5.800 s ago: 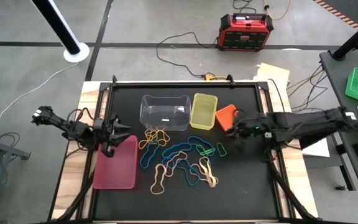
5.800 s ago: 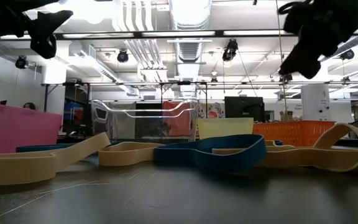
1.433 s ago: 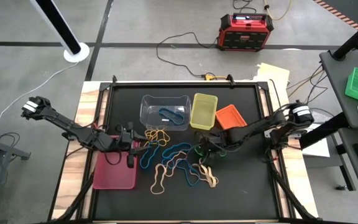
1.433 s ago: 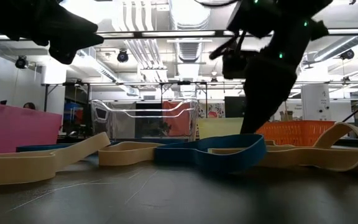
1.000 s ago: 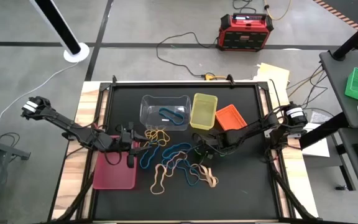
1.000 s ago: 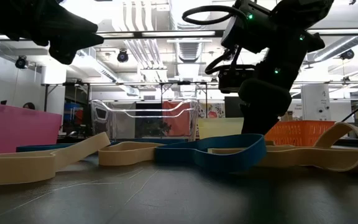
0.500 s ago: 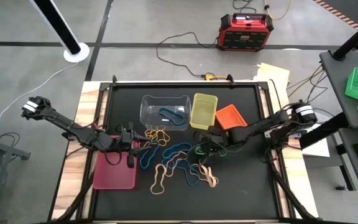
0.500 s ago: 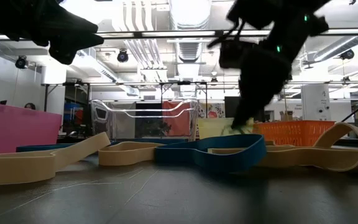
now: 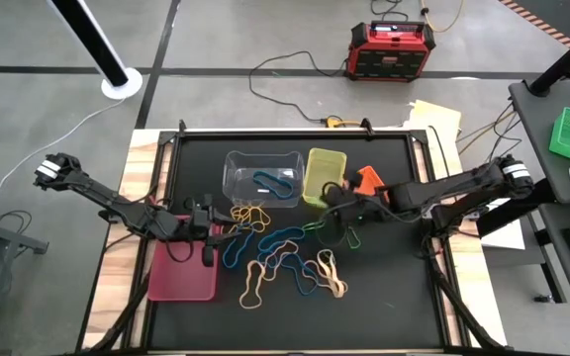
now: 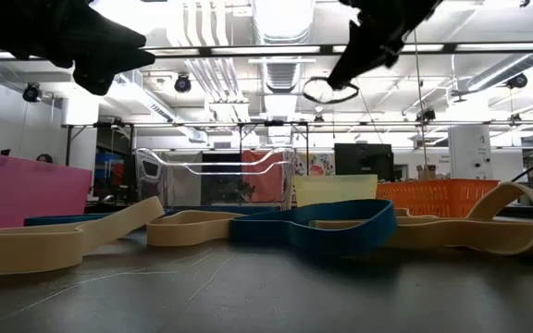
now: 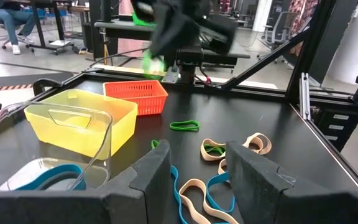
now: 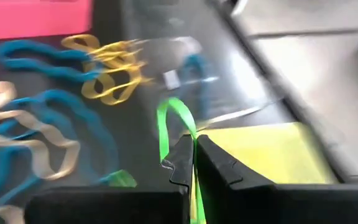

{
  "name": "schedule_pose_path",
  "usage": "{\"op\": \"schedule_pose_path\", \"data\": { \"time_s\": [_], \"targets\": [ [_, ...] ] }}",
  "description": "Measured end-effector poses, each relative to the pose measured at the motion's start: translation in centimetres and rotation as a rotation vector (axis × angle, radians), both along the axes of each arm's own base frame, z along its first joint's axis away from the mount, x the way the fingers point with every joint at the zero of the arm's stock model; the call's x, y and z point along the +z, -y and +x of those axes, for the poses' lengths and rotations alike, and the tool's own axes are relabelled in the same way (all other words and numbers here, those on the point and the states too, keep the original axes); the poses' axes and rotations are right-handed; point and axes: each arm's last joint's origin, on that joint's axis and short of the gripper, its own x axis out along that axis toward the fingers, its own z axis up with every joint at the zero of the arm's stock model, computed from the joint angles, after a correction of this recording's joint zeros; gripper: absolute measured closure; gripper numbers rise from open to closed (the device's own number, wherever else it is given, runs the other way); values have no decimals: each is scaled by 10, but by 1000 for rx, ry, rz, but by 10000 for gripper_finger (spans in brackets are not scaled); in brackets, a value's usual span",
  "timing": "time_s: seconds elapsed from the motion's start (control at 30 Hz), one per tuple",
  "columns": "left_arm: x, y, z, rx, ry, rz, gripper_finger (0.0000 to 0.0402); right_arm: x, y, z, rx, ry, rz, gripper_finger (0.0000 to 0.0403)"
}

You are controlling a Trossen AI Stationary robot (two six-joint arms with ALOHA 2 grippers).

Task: Sort rubber bands into baskets
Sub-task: Put the green rubber band into the yellow bin

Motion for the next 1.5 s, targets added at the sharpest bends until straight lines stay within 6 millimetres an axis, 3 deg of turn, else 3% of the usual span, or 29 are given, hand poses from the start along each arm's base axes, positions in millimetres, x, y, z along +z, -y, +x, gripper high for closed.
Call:
{"op": "schedule_pose_path", "data": {
  "time_s": [0.17, 0.33, 0.53, 0.73, 0.9, 1.0, 1.17, 1.3, 1.5],
  "targets": [
    [2, 0, 0, -1, 20, 0, 263, 0, 28, 5, -113, -39, -136, 394],
    [2, 0, 0, -1, 22, 0, 263, -22, 63, 13, -186, -135, -116, 381],
    [2, 0, 0, -1, 21, 0, 263, -30, 91, 14, -173, -139, 40, 305],
    [2, 0, 0, -2, 21, 5, 263, -23, 94, 6, -165, -131, 84, 231],
    [2, 0, 0, -2, 21, 6, 263, -17, 73, -5, -28, -164, 336, 206],
    [2, 0, 0, -2, 21, 3, 263, -26, 41, -14, 37, -259, 536, 207],
    [2, 0, 0, -2, 21, 7, 263, -52, -14, -29, -45, -406, 666, 218],
    [3, 0, 0, -2, 24, 9, 263, -74, -37, -38, -170, -457, 670, 224],
    [3, 0, 0, -4, 28, 19, 263, -99, -41, -37, -228, -493, 558, 225]
  ]
}}
